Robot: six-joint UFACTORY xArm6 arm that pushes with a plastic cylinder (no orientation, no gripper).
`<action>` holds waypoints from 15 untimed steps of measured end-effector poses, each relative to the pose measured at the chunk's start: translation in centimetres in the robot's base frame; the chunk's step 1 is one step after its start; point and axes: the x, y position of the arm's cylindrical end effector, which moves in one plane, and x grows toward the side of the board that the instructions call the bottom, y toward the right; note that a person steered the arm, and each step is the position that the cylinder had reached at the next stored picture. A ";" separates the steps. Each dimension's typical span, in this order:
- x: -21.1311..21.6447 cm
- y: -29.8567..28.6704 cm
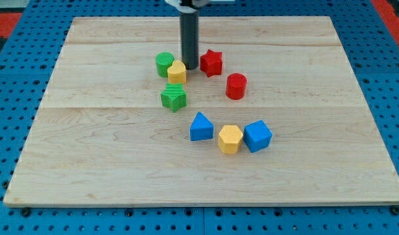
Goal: Move the yellow heart to the left
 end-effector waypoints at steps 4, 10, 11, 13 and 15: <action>6.0 -1.7; 8.6 -1.7; 10.0 -0.5; 12.7 -9.9; 11.2 -15.2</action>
